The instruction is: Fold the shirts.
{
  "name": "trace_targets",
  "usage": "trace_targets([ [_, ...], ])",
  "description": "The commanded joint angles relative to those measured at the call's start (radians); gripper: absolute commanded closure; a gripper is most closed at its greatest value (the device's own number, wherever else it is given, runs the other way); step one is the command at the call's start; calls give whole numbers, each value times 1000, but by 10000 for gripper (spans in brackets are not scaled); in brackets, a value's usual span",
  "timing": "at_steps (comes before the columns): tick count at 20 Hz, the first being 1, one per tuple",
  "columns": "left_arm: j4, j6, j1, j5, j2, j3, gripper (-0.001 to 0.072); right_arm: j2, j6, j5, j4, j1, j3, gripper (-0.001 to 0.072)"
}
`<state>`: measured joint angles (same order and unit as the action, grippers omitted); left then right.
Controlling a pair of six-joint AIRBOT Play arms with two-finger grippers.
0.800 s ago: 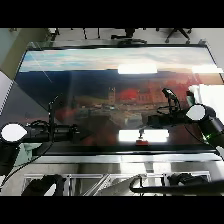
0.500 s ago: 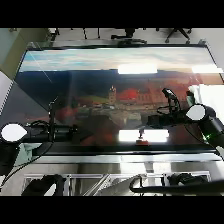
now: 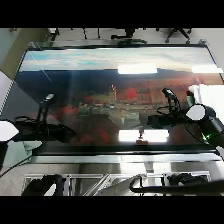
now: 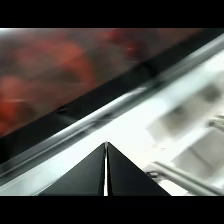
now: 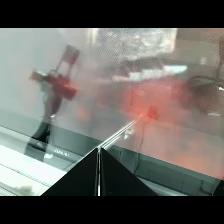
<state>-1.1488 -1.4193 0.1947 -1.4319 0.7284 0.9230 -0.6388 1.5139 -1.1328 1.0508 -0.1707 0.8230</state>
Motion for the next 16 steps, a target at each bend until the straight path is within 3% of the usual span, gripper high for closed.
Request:
trace_targets([
  [1, -427, -151, 0, -90, -1, 93, 541, 1, 1, 0, 0, -1, 0, 691],
  [2, -517, -164, 0, -101, -1, 90, 144, 1, 1, 0, 0, -1, 0, 691],
  [3, -617, -192, 0, -105, 0, 77, 5, 1, 1, 0, 0, -1, 0, 691],
  [5, -790, -193, -1, -105, 1, 23, 4, 1, 1, 0, 0, -1, 0, 691],
  [7, -869, -193, -26, -86, 31, -32, 4, 1, 1, 0, 0, -1, 0, 691],
  [16, -872, -175, -493, 72, 406, -132, 4, 1, 1, 0, 0, -1, 0, 691],
])
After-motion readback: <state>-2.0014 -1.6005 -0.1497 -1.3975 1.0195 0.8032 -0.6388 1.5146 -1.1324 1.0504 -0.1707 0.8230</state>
